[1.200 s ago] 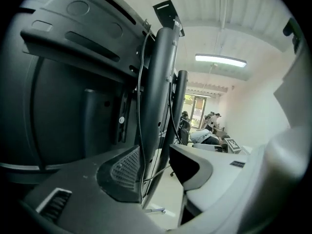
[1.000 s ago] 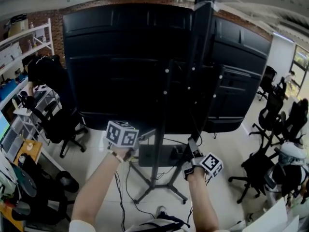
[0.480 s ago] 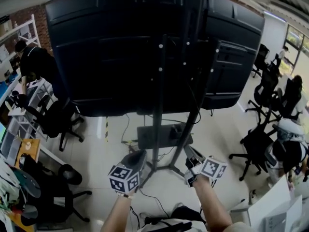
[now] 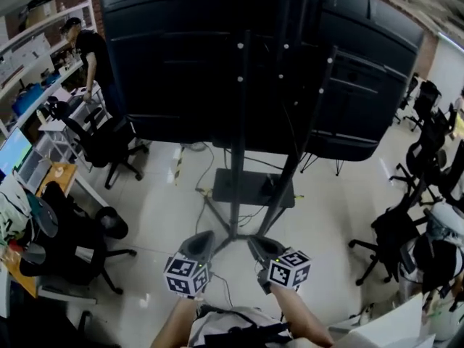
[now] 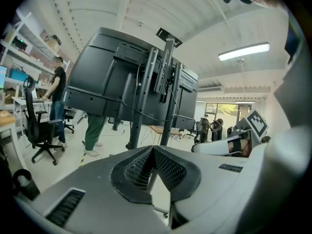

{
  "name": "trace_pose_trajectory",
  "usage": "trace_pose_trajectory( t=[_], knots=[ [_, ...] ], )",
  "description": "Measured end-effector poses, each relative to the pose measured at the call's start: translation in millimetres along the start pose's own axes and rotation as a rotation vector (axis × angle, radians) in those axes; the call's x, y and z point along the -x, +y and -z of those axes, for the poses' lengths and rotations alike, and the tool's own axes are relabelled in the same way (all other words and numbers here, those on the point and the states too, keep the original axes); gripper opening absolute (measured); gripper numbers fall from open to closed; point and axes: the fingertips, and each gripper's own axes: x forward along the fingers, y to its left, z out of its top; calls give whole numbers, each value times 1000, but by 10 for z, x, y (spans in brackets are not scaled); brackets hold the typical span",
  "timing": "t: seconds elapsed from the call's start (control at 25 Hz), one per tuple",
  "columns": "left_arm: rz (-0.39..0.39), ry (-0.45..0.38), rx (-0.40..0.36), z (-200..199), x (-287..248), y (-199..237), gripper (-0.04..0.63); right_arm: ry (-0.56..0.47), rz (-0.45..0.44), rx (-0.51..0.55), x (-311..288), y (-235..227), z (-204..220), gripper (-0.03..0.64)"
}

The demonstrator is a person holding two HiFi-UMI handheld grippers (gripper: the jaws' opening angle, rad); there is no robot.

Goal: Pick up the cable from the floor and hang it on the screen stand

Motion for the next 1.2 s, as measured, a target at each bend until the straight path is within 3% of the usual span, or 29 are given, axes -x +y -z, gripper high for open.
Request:
trace_pose_trajectory(
  t=[0.12,0.28,0.52,0.64,0.88,1.2],
  knots=[
    [-15,9,19,99,45,-317,3,17,-11,-17,239,-114,108,0],
    [-52,61,-17,291,86,-714,3,24,-29,-27,501,-226,173,0],
    [-58,77,1,483,152,-1064,3,23,-53,-24,735,-252,246,0],
    [-36,80,3,499,113,-1143,3,-14,-43,-16,838,-216,163,0],
    [49,60,-22,361,-6,-1232,3,-123,75,-7,1068,-366,-107,0],
    [102,60,-5,352,226,-948,3,-119,82,18,771,93,-55,0]
  ],
)
